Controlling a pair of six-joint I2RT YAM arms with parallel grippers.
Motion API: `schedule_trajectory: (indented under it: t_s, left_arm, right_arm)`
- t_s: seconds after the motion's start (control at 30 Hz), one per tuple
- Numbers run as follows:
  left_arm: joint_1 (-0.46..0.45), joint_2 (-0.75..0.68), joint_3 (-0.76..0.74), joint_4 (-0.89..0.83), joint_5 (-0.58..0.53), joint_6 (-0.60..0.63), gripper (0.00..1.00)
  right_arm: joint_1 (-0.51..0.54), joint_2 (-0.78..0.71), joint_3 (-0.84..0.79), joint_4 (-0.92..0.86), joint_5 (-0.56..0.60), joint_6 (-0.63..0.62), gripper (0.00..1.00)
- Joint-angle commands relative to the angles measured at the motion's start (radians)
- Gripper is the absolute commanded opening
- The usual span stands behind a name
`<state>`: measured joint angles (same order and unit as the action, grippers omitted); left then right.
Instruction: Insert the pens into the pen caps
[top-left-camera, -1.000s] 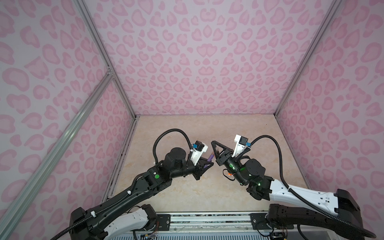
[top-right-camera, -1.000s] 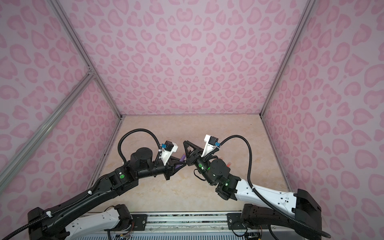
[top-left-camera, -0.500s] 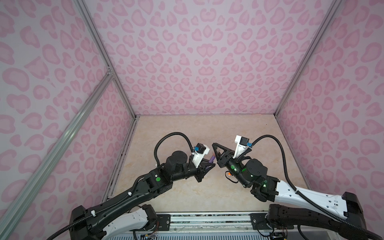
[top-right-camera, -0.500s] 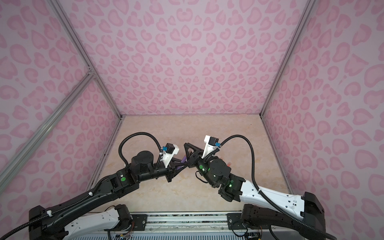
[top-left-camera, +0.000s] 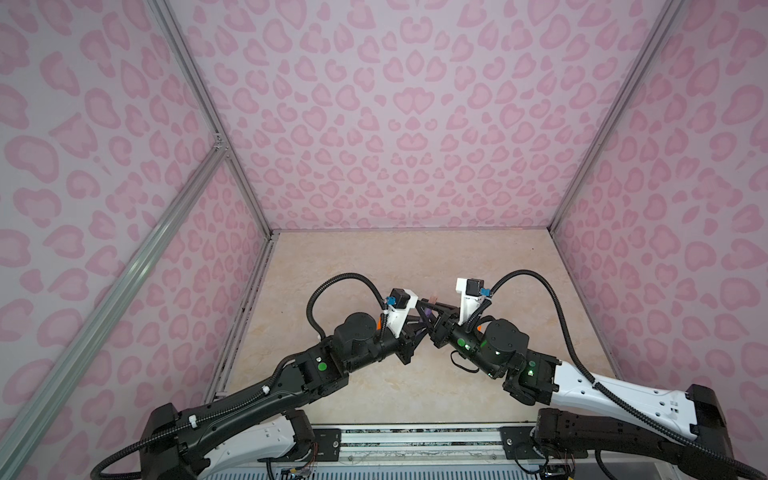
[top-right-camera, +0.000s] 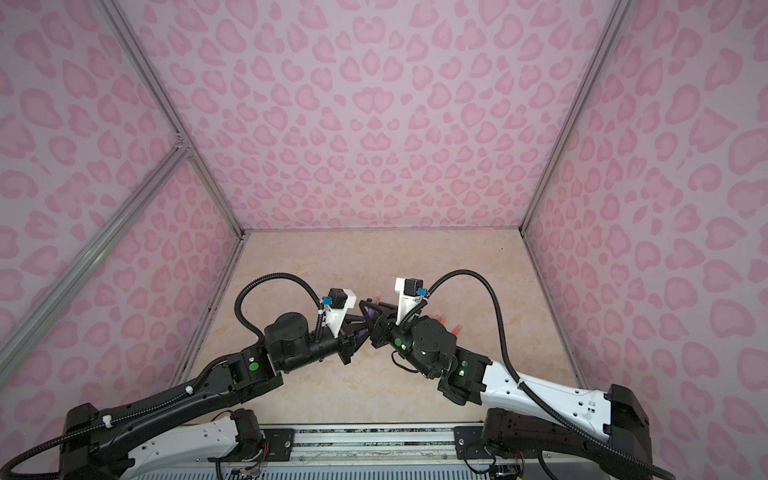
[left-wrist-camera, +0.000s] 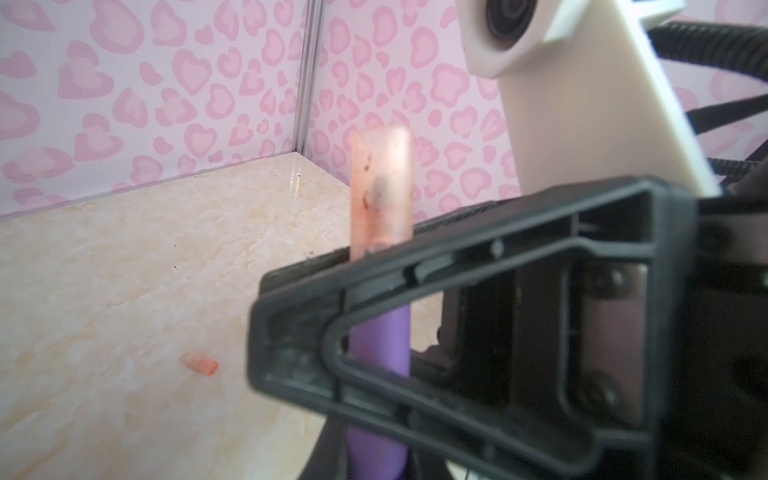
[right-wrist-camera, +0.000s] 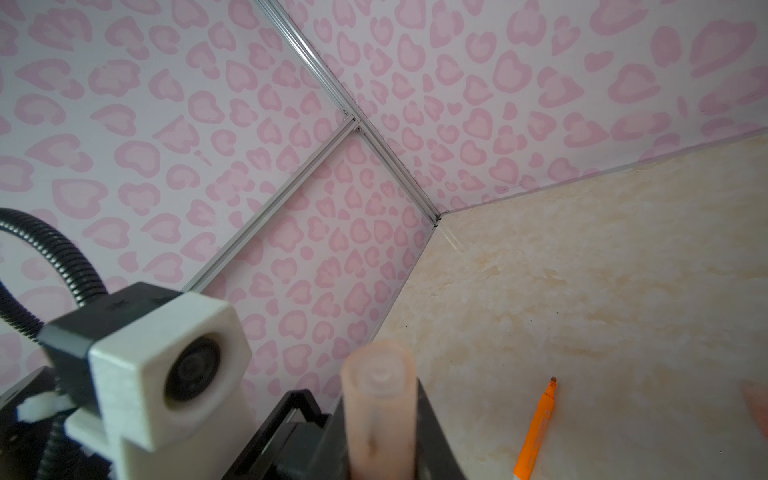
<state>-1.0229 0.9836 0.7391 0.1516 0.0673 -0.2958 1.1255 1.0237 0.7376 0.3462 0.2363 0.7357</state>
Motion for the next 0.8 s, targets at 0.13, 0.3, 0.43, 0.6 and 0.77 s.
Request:
schedule_trajectory:
  t_s: [0.13, 0.3, 0.43, 0.6, 0.77]
  left_arm:
    - [-0.003, 0.006, -0.007, 0.086, -0.025, -0.023, 0.07]
    - [-0.003, -0.033, -0.077, 0.058, -0.187, -0.059, 0.49]
    - [0.002, -0.087, -0.147, 0.012, -0.316, -0.085, 0.69]
    - [0.035, -0.113, -0.213, -0.038, -0.418, -0.135, 0.73]
    - [0.116, -0.099, -0.255, -0.106, -0.461, -0.201, 0.74]
  right_arm:
    - [-0.034, 0.02, -0.021, -0.048, 0.031, 0.004, 0.01]
    - [-0.18, 0.026, -0.036, -0.123, -0.044, 0.056, 0.0]
    - [-0.296, 0.005, -0.09, -0.147, -0.082, 0.093, 0.0]
    - [-0.423, 0.004, -0.169, -0.154, -0.12, 0.139, 0.0]
    - [-0.531, 0.085, -0.197, -0.178, -0.178, 0.156, 0.0]
